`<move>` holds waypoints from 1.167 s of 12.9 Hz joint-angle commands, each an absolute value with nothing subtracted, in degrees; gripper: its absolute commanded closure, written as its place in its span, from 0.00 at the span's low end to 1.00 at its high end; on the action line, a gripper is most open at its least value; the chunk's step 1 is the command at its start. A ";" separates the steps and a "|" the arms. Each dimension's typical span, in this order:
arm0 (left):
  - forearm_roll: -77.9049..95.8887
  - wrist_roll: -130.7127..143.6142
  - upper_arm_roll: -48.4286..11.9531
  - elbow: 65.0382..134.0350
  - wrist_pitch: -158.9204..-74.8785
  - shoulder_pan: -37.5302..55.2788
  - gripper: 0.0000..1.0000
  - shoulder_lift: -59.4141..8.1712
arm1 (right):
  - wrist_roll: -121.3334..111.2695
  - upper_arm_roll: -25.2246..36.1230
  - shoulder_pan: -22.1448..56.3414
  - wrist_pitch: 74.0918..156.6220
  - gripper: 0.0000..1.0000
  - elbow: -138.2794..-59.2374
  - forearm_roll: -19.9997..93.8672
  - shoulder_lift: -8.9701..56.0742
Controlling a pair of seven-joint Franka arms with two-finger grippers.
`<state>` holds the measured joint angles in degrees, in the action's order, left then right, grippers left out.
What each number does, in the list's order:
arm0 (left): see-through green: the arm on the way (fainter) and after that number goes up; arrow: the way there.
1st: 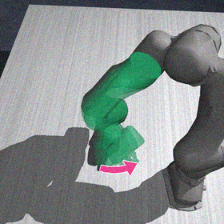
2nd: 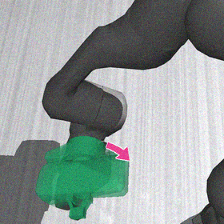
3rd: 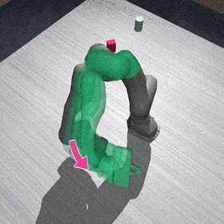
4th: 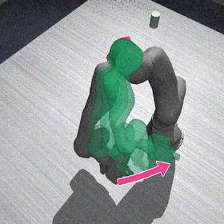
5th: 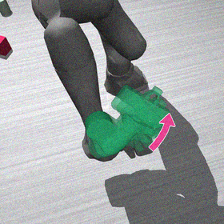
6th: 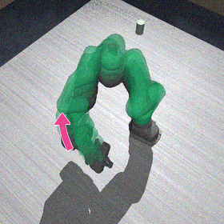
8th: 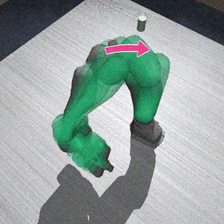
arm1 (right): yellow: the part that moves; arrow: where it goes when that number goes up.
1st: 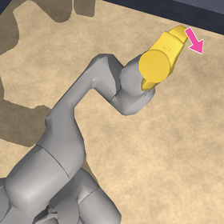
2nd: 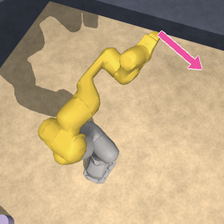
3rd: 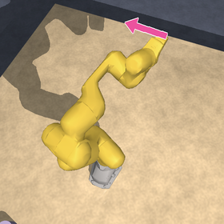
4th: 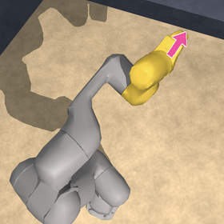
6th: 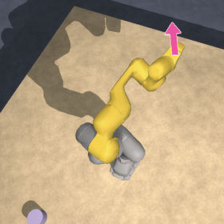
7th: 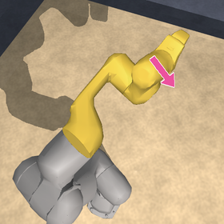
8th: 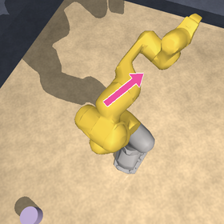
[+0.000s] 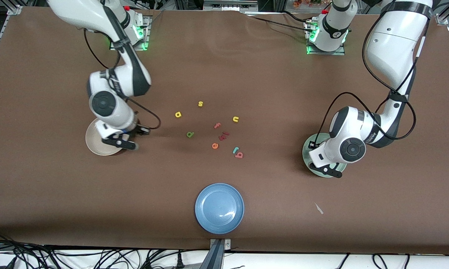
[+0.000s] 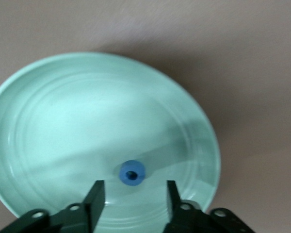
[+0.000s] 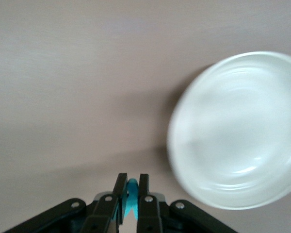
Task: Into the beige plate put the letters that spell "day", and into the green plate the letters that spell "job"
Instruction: 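Release y on white plate with the right gripper while the left gripper drops o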
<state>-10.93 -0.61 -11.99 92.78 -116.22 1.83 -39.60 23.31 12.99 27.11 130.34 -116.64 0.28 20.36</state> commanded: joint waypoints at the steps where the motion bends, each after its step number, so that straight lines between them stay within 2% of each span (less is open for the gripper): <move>1: -11.52 0.17 -13.18 91.24 -115.66 4.91 0.00 -36.57 | 9.81 19.40 27.16 131.22 1.00 -124.00 0.97 14.60; 3: -11.43 4.28 -13.18 87.56 -115.75 7.81 0.00 -37.08 | -0.39 23.63 26.98 131.39 1.00 -123.93 1.49 15.20; 6: -9.33 10.00 -13.10 81.41 -115.75 12.20 0.00 -40.77 | -5.09 24.43 25.40 134.29 1.00 -123.84 3.43 17.75; 7: -8.45 11.76 -12.92 78.69 -115.75 14.04 0.00 -42.61 | -5.27 24.43 25.23 134.30 0.77 -123.84 3.43 18.10; 8: -8.44 13.52 -12.83 76.49 -115.84 15.02 0.00 -44.63 | -5.27 24.35 25.40 133.86 0.34 -123.66 3.43 18.19; 9: -8.44 15.01 -12.75 73.33 -116.10 16.86 0.00 -47.52 | -5.88 23.91 25.49 133.60 0.00 -123.49 3.34 18.19; 10: -8.52 16.25 -12.40 69.39 -116.10 18.27 0.00 -50.25 | -5.89 23.47 26.27 131.77 0.00 -122.96 3.43 17.76; 12: -8.44 16.96 -12.39 63.13 -116.45 19.94 0.00 -55.00 | -5.10 21.63 26.46 122.92 0.00 -118.33 3.60 17.67; 15: -8.44 20.99 -12.39 60.03 -120.92 23.55 0.00 -58.79 | -3.34 18.29 26.63 120.93 0.00 -117.07 10.62 17.49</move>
